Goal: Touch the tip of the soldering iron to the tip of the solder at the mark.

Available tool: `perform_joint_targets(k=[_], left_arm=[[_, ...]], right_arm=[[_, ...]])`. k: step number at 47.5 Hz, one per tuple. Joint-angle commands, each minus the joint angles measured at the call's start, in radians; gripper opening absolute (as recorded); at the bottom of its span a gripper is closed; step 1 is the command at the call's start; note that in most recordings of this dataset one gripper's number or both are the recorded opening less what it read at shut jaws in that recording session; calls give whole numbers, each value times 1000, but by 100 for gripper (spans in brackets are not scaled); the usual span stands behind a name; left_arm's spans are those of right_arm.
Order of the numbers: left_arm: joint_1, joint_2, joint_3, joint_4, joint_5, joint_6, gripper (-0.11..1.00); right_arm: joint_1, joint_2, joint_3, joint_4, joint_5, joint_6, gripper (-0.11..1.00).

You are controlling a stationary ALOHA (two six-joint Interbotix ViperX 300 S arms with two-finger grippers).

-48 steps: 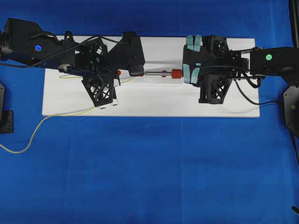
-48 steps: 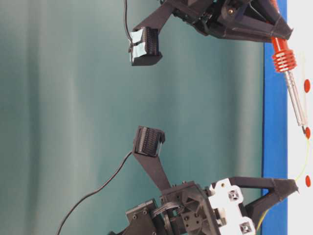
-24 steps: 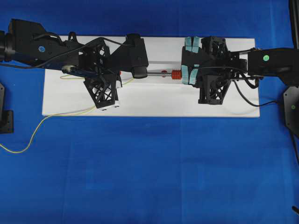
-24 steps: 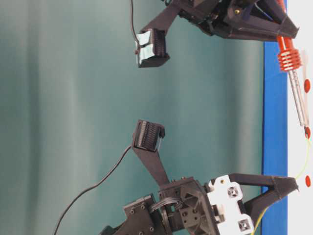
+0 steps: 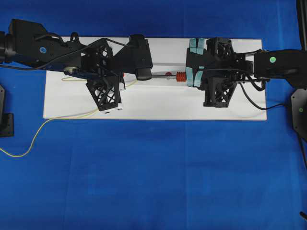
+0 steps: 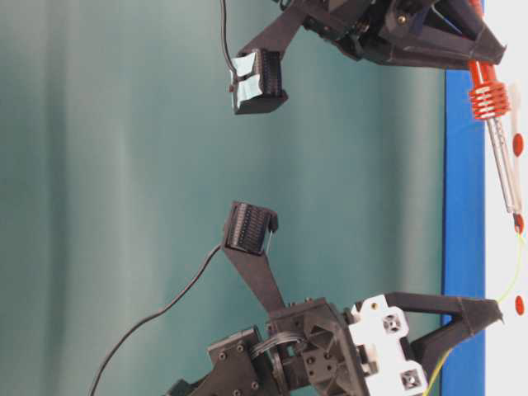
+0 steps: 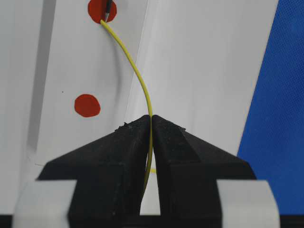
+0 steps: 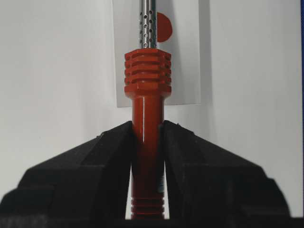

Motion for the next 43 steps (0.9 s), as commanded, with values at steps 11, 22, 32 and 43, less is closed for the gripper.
perform_joint_targets(k=[11, 22, 32, 43], left_arm=[[0, -12, -23, 3, -3, 2, 3], [0, -12, -23, 2, -3, 2, 3], [0, -12, -23, 2, -3, 2, 3], [0, -20, -18, 3, -2, 2, 3]], right_arm=[[-3, -9, -17, -2, -2, 0, 8], [-5, -9, -17, -2, -2, 0, 8], [-5, -9, -17, -2, -2, 0, 8], [-5, -9, -17, -2, -2, 0, 8]])
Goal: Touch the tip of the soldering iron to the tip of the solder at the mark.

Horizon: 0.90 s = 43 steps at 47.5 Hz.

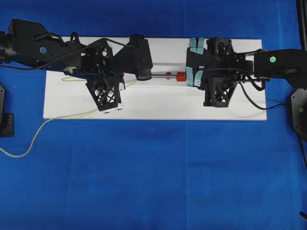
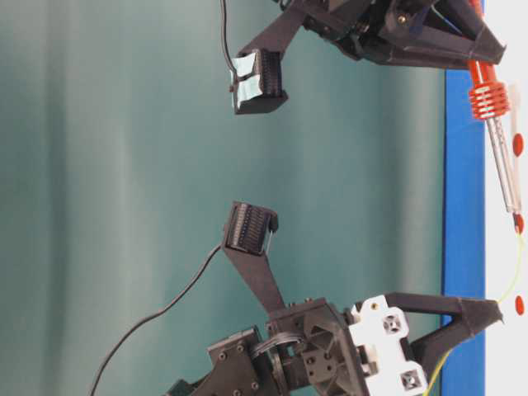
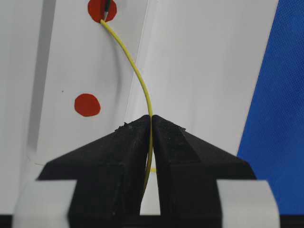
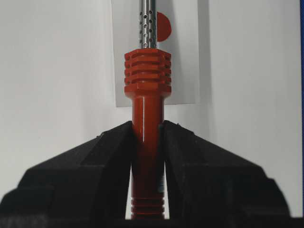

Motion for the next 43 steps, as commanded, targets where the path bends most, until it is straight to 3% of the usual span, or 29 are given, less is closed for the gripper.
perform_joint_targets(k=[1, 11, 27, 43], left_arm=[[-2, -25, -18, 2, -2, 2, 3], [-3, -123, 5, 3, 26, -3, 3], [-15, -310, 147, 2, 0, -18, 3], [-17, -337, 184, 2, -58, -17, 3]], right_arm=[[-3, -9, -17, -2, -3, 0, 8], [-3, -9, -17, -2, -8, 0, 8], [-3, -9, -17, -2, -8, -2, 8], [-5, -51, -11, -3, 0, -3, 8]])
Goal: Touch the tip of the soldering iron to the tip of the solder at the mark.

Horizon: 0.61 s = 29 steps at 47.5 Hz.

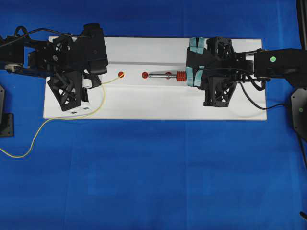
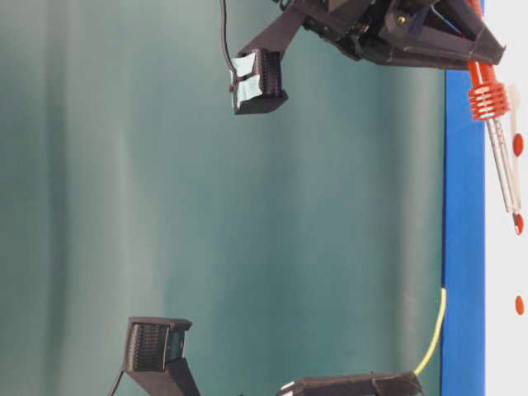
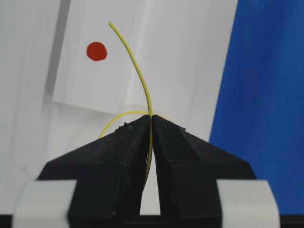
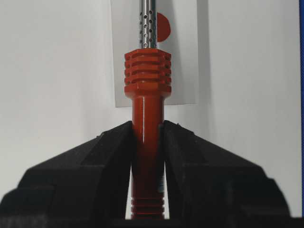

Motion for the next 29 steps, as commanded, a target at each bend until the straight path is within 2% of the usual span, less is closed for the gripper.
perform_joint_targets(k=[1, 22, 29], left_arm=[[-3, -14, -17, 2, -11, 3, 3], [-3, -17, -12, 3, -12, -2, 3], [-3, -11, -17, 3, -12, -2, 3]], right_arm=[[-5, -55, -6, -2, 0, 0, 8], [-6, -380, 193, 0, 0, 25, 8], [-9, -408, 213, -2, 0, 40, 8]])
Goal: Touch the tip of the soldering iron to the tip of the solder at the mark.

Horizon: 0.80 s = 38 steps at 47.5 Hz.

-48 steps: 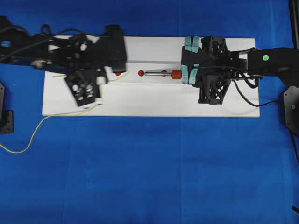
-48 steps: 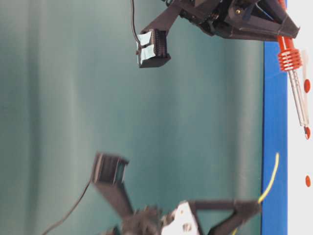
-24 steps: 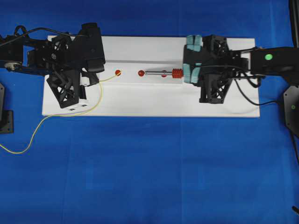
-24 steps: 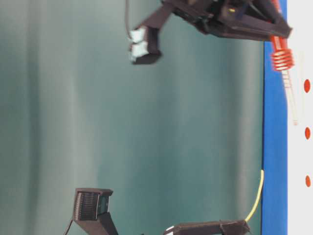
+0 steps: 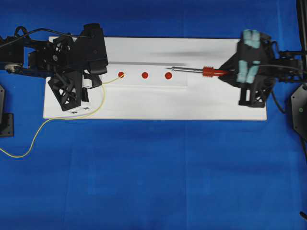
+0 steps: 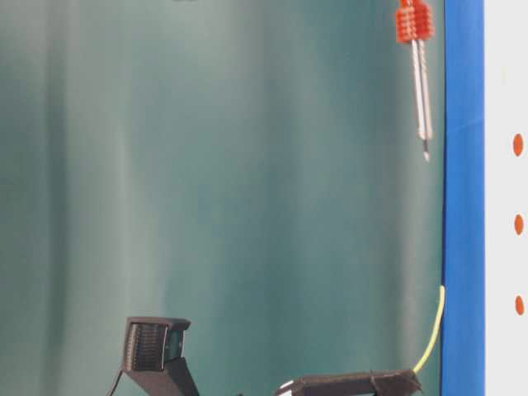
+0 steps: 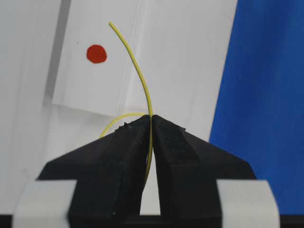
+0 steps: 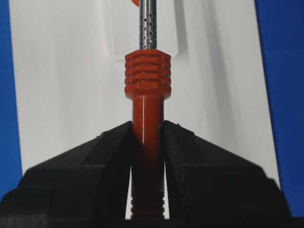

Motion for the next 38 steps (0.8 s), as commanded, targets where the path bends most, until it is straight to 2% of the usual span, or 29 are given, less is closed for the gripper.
perform_joint_targets(k=[1, 12, 29, 38], left_arm=[[-2, -9, -17, 0, -8, 0, 3], [-5, 43, -77, 0, -8, 3, 3], [-5, 281, -314, 0, 44, 18, 3], [-5, 368, -402, 0, 57, 17, 3]], right_arm=[[-5, -8, -8, 0, -5, 6, 8], [-14, 2, -11, -5, 14, 8, 8], [-49, 0, 2, -5, 54, 9, 8], [-55, -2, 11, -5, 54, 9, 8]])
